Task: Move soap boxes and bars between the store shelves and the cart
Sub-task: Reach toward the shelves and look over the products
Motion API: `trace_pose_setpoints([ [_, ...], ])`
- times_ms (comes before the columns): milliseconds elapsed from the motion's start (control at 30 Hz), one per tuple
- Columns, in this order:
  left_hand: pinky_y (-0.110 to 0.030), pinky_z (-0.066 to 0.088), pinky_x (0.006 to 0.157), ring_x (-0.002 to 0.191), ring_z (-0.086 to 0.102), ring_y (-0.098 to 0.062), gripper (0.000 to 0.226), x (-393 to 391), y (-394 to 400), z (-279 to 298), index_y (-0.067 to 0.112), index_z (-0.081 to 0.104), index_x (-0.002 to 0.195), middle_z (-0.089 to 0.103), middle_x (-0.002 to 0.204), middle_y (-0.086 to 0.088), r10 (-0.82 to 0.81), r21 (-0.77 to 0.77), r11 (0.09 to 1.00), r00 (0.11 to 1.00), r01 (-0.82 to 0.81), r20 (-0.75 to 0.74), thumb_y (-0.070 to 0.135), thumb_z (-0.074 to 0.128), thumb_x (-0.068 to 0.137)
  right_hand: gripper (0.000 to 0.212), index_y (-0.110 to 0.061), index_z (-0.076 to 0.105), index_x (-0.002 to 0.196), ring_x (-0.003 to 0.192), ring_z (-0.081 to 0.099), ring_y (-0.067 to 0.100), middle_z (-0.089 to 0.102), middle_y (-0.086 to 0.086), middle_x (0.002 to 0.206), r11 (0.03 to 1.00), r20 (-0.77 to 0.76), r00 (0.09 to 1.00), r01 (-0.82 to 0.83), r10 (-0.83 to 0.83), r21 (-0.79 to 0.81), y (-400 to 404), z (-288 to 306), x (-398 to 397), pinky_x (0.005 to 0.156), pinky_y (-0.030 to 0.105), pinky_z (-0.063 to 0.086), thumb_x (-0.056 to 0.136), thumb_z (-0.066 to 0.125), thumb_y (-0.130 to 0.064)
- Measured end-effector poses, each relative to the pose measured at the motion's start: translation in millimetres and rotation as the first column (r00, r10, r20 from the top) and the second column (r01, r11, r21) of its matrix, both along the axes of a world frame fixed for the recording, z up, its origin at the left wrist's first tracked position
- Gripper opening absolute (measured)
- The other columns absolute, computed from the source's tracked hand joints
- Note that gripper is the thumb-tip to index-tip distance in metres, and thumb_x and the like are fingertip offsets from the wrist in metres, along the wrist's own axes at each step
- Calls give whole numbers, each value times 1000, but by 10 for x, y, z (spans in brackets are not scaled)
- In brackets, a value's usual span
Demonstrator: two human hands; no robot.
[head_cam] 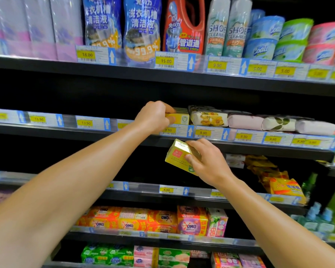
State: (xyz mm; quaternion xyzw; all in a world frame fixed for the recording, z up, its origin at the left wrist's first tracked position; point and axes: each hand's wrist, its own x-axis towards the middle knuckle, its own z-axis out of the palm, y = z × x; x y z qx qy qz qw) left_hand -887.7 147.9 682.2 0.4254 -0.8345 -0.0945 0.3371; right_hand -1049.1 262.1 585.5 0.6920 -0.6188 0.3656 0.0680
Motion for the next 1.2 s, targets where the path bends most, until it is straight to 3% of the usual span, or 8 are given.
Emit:
trace_pose_setpoints([
  [533,-30,48,96,118,58,-19,38,-113,-139,93,28,61,130,58,135,2,10,0,1000,997,-10,75,32,65,92,44,-20,53,139,108,52,11,52,-11,111,1000,-10,1000,-7,7,8,24,-26,-7,91,33,49,96,62,-29],
  [867,-33,49,99,119,56,-19,44,-107,-132,81,30,52,140,54,140,0,-10,-22,1000,990,14,144,32,59,96,47,-24,53,139,114,51,10,53,-14,115,999,-32,999,-17,18,30,69,10,-11,95,28,45,94,65,-28],
  [933,-34,50,99,117,58,-16,41,-34,-27,18,27,56,137,60,133,1,-62,-136,989,998,64,21,28,59,95,50,-28,53,138,117,52,8,57,-14,122,1000,-23,999,-26,26,2,95,60,-22,97,30,45,91,70,-27],
  [1033,-33,51,89,101,61,-11,25,126,238,-118,22,74,108,73,103,9,-260,-446,878,954,171,-146,25,59,88,58,-36,51,138,109,53,5,59,-16,114,999,38,999,-28,29,-20,167,184,-36,90,28,44,85,76,-31],
  [1100,-26,49,85,94,61,-5,23,248,402,-193,23,75,102,73,98,11,-384,-427,843,922,327,-51,31,63,84,62,-40,49,136,104,56,6,61,-15,107,999,87,995,-41,43,-20,201,277,-12,88,28,44,82,79,-31],
  [1200,-23,46,93,106,58,-4,43,327,447,-285,22,66,125,67,117,9,-414,-270,849,890,454,192,34,72,85,62,-39,47,131,105,57,8,64,-10,107,996,120,990,-63,69,-57,203,404,49,88,25,46,80,81,-29],
])
